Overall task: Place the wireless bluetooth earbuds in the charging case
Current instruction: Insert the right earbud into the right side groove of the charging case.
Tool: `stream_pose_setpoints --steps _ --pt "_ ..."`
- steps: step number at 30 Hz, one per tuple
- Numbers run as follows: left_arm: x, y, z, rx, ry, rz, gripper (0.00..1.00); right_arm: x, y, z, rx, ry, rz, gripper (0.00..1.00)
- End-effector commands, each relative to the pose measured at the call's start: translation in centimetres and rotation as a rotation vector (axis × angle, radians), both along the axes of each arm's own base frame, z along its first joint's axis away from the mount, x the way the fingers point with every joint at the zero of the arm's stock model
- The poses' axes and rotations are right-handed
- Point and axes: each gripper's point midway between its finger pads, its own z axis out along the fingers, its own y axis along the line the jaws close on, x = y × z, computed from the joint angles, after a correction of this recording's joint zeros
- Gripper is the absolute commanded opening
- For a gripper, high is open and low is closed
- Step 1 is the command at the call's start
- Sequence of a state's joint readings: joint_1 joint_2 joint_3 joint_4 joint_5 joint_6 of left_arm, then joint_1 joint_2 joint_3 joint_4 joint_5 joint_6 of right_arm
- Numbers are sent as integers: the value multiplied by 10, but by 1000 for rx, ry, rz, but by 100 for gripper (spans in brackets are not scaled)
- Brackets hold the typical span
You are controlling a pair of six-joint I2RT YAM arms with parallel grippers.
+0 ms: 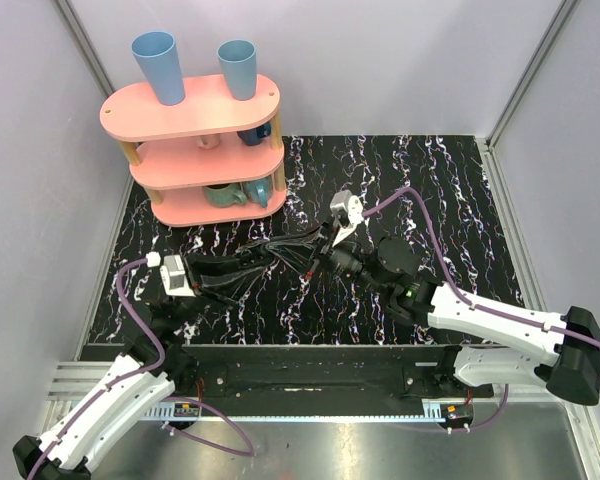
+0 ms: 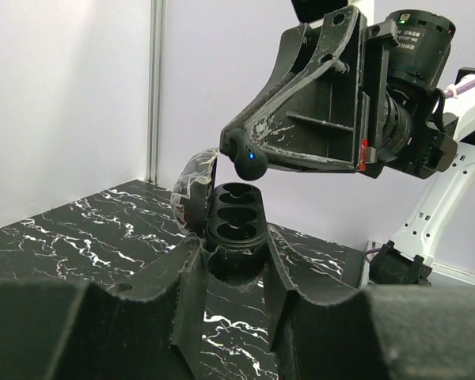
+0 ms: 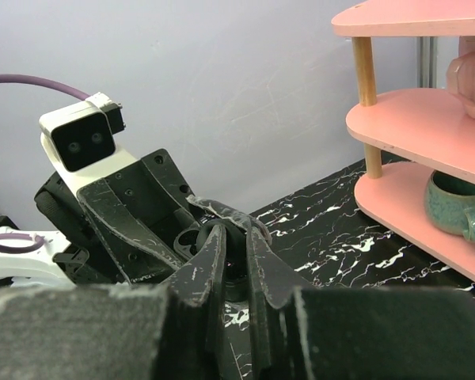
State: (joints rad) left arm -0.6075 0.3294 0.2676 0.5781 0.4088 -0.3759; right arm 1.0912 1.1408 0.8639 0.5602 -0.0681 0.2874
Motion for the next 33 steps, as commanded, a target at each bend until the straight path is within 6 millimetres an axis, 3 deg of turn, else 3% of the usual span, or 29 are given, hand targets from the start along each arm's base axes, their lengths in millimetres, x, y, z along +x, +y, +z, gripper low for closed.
stream_pose_setpoints --steps 1,18,27,33 --pt "-7 5 15 -48 -51 -5 0 0 0 10 38 -27 -13 12" --pt "-5 13 22 -108 -69 28 0 -9 16 -12 -5 2 14 12" --pt "-6 23 30 -146 -93 73 0 -4 8 -24 -46 -18 -50 13" --pt "-6 24 31 -155 -99 80 0 -11 16 -33 -93 -29 2 16"
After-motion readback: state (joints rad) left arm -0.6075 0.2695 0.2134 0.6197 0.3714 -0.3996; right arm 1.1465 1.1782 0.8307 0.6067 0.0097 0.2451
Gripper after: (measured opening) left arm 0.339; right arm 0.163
